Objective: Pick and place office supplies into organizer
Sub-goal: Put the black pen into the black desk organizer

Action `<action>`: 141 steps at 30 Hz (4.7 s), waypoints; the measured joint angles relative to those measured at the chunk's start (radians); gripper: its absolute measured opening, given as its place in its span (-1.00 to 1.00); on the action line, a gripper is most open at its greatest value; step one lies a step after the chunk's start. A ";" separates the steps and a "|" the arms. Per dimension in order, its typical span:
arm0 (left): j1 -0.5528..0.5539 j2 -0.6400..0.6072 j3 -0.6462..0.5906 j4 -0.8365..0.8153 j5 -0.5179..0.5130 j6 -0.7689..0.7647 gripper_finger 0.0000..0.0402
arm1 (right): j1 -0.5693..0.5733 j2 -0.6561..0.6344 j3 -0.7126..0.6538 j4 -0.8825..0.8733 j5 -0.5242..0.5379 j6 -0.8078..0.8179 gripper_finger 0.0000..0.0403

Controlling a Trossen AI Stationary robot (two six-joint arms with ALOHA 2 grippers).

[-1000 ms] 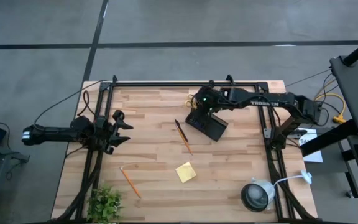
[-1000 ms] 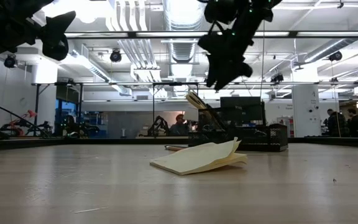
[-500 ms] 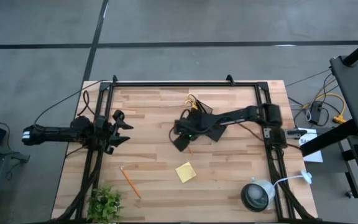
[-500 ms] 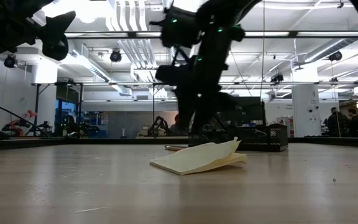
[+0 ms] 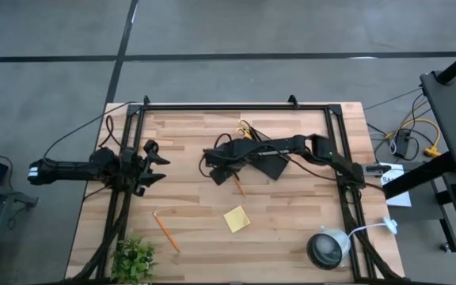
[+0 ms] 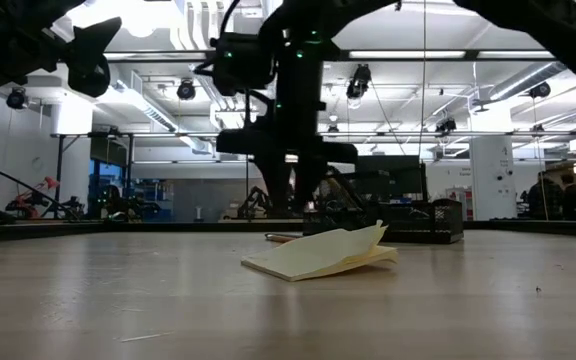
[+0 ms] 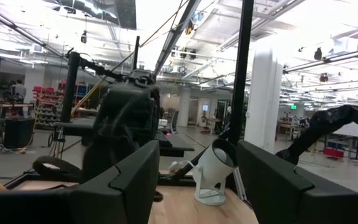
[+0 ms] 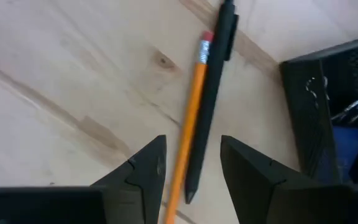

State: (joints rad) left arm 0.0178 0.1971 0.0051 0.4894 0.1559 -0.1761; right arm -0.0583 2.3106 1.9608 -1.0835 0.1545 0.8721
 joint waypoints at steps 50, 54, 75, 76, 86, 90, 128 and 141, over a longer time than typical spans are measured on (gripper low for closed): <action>0.000 -0.001 0.000 0.000 0.000 0.000 0.00 | -0.038 0.043 0.074 -0.010 0.016 -0.115 -0.81; 0.000 0.000 0.000 0.000 0.000 0.000 0.00 | -0.039 -0.033 0.080 -0.014 0.057 -0.086 -0.87; 0.000 -0.001 0.000 0.000 0.000 0.000 0.00 | -0.041 0.092 0.077 0.017 -0.051 -0.095 -0.33; 0.000 -0.001 0.000 0.000 0.000 0.000 0.00 | -0.040 0.093 0.077 0.019 -0.051 -0.095 -0.31; 0.000 -0.001 0.000 0.000 0.000 0.000 0.00 | -0.038 0.134 0.081 0.020 -0.050 -0.113 -0.45; 0.000 -0.002 0.000 0.000 0.000 0.000 0.00 | -0.035 0.140 0.082 0.025 -0.048 -0.117 -0.61; 0.000 -0.001 0.000 0.000 0.000 0.000 0.00 | 0.008 -0.358 -0.274 -0.065 0.689 0.313 -0.93; 0.000 -0.002 0.000 0.000 0.000 0.000 0.00 | -0.023 -0.417 -0.577 0.233 0.792 0.317 -0.93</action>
State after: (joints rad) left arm 0.0181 0.1955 0.0051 0.4889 0.1558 -0.1761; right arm -0.0815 1.8936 1.3837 -0.8505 0.9463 1.1892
